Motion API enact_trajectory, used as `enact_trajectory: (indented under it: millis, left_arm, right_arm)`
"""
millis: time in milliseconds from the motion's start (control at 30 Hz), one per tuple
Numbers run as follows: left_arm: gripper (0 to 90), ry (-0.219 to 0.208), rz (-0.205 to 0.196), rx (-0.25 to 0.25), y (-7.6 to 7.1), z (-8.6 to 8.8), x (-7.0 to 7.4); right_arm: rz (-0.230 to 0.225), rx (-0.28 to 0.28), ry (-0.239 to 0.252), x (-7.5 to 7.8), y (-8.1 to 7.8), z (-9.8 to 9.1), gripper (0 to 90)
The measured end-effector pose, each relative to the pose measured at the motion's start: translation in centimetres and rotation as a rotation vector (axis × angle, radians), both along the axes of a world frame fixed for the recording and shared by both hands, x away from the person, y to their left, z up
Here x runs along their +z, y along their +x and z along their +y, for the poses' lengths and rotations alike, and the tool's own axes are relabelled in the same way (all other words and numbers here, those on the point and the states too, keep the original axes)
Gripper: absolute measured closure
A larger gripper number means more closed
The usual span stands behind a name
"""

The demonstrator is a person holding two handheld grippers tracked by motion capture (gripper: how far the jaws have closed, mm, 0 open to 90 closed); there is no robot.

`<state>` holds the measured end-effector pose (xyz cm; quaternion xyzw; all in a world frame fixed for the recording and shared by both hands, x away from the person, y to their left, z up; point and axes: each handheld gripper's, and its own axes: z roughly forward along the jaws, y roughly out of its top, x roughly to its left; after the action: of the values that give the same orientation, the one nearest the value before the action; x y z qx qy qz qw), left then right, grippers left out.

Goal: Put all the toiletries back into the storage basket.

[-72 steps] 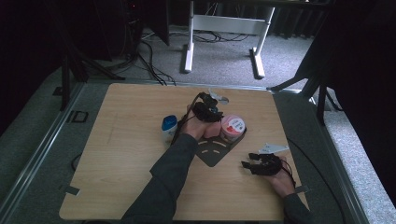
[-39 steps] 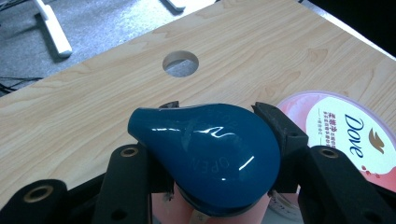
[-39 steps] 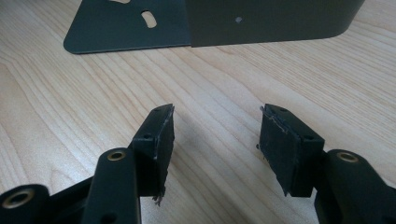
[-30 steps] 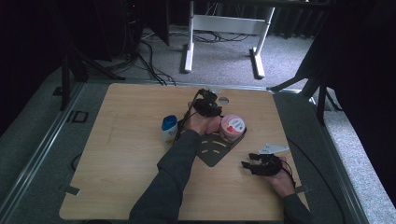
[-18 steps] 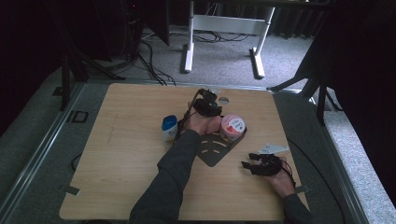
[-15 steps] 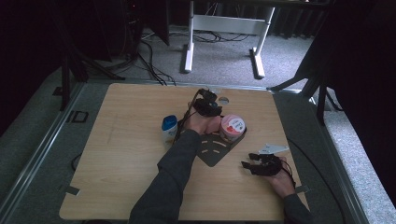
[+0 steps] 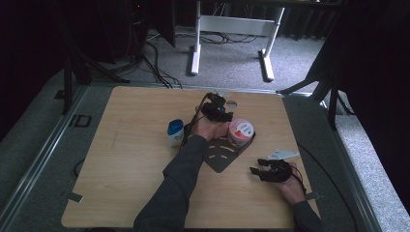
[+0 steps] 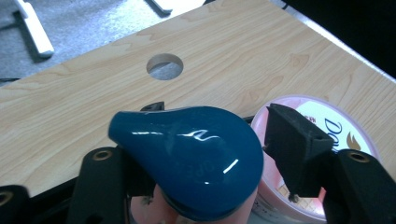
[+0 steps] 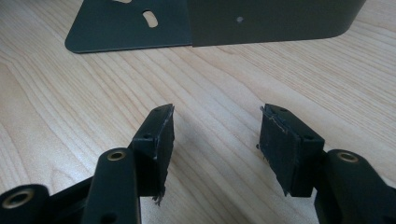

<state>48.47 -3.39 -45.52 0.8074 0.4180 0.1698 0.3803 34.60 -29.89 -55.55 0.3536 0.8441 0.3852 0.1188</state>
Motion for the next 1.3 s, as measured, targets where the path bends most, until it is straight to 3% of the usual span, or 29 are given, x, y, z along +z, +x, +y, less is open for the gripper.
enact_trajectory:
  millis: [333,433,467,500,833,1067,1300]
  left_arm:
    - [37.5,0.008,-0.004,0.003,-0.3,0.2,0.0]
    - [49.3,0.018,-0.016,0.012,-0.3,0.3,0.1]
    - [49.3,0.018,-0.016,0.012,-0.3,0.3,0.1]
    - [52.5,0.007,-0.018,-0.001,-0.2,0.7,0.1]
    - [52.8,-0.022,-0.034,-0.054,0.1,1.1,-0.2]
    - [51.5,-0.019,-0.015,-0.058,0.2,1.4,-0.2]
    - [37.0,0.009,0.009,-0.03,0.4,1.2,-0.8]
  right_arm:
    - [0.0,0.0,0.0,0.0,0.0,0.0,44.6]
    - [0.0,0.0,0.0,0.0,0.0,0.0,44.6]
    - [0.0,-0.001,0.0,0.0,0.0,0.0,44.6]
    - [0.0,0.0,0.001,0.0,0.0,0.0,44.6]
    - [0.0,-0.001,0.0,0.0,0.0,0.0,44.5]
    - [-0.001,-0.001,0.0,0.0,0.0,0.0,44.5]
    - [-0.001,0.0,0.001,0.0,0.0,0.0,44.6]
